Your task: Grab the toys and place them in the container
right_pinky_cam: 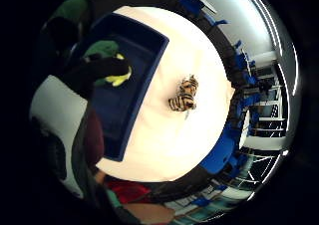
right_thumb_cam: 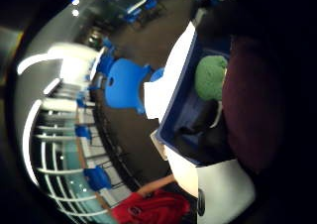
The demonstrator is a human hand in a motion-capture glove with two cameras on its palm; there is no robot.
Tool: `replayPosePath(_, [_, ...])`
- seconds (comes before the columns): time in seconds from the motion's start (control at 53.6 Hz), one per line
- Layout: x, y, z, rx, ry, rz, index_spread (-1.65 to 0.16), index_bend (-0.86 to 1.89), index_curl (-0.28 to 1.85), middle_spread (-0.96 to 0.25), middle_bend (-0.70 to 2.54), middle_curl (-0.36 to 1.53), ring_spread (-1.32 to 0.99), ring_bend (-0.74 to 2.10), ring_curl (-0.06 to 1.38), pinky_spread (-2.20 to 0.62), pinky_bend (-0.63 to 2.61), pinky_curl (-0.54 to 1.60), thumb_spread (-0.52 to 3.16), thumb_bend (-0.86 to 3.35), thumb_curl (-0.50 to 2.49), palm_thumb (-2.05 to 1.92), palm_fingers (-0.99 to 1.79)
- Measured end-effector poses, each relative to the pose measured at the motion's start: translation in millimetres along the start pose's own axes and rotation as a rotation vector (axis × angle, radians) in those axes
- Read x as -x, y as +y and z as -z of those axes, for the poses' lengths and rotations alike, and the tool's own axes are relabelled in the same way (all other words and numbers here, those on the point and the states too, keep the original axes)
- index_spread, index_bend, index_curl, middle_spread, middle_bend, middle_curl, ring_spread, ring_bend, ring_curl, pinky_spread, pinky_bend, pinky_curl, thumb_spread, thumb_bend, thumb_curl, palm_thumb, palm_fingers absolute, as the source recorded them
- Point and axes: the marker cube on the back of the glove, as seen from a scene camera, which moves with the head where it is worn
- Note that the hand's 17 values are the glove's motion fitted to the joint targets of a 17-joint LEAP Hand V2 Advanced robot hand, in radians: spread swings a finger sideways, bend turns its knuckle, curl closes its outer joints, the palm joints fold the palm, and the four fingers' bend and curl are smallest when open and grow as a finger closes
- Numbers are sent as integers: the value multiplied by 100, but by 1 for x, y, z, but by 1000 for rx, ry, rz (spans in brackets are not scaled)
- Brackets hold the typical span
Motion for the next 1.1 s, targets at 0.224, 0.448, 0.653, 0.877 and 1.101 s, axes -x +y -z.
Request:
replayPosePath(0.224, [-34, 1, -18, 83, 12, -144, -42, 8, 57, -14, 13, 24, -13, 47, 38, -11, 136, 46, 117, -8, 65, 13, -21])
replayPosePath(0.448, [-112, 23, -31, 32, -30, -292, -40, 13, 45, -10, 11, 22, 3, 27, 31, 4, 133, 43, 117, -6, 48, -5, -23])
replayPosePath(0.653, [-186, 48, -62, 89, -15, -409, -39, 14, 40, -9, 10, 20, 8, 17, 29, 10, 130, 39, 116, -6, 38, -6, -22])
replayPosePath(0.877, [-236, 58, -103, 158, -34, -501, -39, 16, 37, -8, 9, 19, 10, 15, 26, 12, 127, 37, 111, -7, 32, -8, -23])
replayPosePath(1.101, [-245, 43, -137, 186, -53, -519, -38, 16, 35, -8, 9, 17, 10, 15, 23, 13, 126, 36, 108, -6, 27, -7, -23])
